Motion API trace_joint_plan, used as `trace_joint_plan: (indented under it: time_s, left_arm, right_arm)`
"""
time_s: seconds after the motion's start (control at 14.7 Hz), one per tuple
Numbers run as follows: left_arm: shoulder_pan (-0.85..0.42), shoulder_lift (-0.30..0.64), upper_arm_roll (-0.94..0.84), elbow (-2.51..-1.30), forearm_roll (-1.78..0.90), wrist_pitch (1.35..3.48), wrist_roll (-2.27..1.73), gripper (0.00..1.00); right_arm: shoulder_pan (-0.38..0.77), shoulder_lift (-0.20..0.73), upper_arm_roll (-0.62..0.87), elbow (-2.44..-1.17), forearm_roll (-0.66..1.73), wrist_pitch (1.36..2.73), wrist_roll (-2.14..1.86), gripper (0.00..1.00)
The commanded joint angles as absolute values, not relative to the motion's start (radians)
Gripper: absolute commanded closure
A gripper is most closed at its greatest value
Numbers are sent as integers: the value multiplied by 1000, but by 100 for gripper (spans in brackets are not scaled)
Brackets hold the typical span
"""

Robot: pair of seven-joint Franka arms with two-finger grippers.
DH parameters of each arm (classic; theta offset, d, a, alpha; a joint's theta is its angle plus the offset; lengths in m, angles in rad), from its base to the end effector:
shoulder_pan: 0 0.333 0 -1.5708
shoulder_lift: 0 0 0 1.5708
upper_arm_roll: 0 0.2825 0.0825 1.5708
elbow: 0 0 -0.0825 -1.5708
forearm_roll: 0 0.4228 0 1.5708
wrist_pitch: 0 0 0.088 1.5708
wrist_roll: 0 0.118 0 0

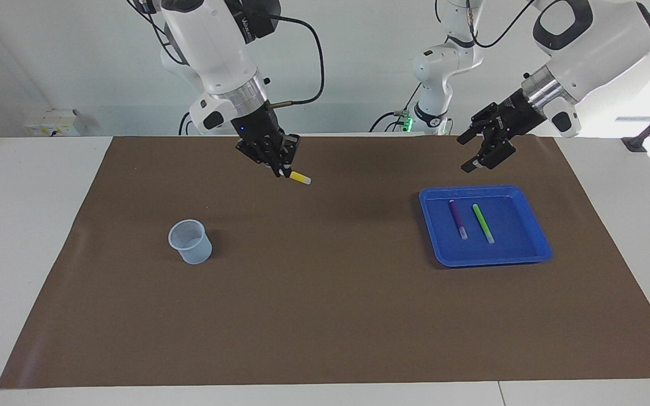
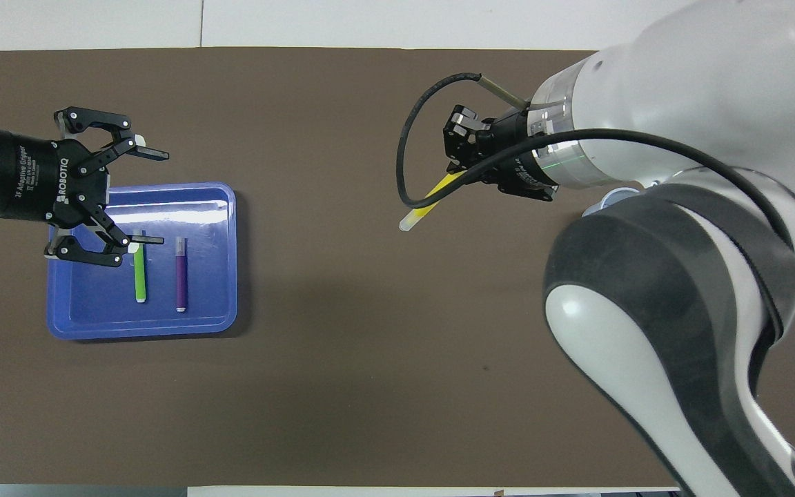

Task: Right arm passes pens to left for tray arrangement
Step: 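Carry the yellow pen toward the left gripper while the left gripper approaches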

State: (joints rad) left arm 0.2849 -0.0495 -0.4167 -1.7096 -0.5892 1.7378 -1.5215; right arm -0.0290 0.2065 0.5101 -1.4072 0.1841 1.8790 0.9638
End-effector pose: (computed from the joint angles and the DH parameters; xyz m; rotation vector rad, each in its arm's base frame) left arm 0.5832 -0.1388 0.5663 1.9766 1.7832 -0.5010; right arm 0.6049 0.2980 0.5852 -2.6408 0.7265 -0.0446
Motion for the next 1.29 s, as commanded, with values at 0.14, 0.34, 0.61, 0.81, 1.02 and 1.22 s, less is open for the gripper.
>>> trace_joint_plan:
  time_s: [0.14, 0.34, 0.61, 0.81, 1.02, 1.22]
  left_arm:
    - [201, -94, -417, -1741, -612, 1857, -1813, 0]
    - [144, -123, -416, -1744, -611, 1882, -1908, 0]
    - [89, -248, -417, -1857, -589, 1936, -1960, 0]
    - [55, -333, -454, -1989, -522, 2087, -2011, 0]
    - [57, -357, -456, -2049, -520, 2161, -2011, 0]
    - [57, -306, -459, -2085, -520, 2279, -2007, 0]
  right_arm:
    - [53, 186, 540, -1477, 209, 2069, 1250, 100]
    - [97, 160, 541, -1563, 209, 2262, 1449, 100]
    - [121, 147, 541, -1594, 209, 2299, 1508, 100]
    - [117, 147, 541, -1601, 212, 2303, 1506, 100]
    - [115, 146, 541, -1606, 213, 2303, 1505, 100]
    - [109, 147, 541, -1606, 213, 2303, 1505, 100]
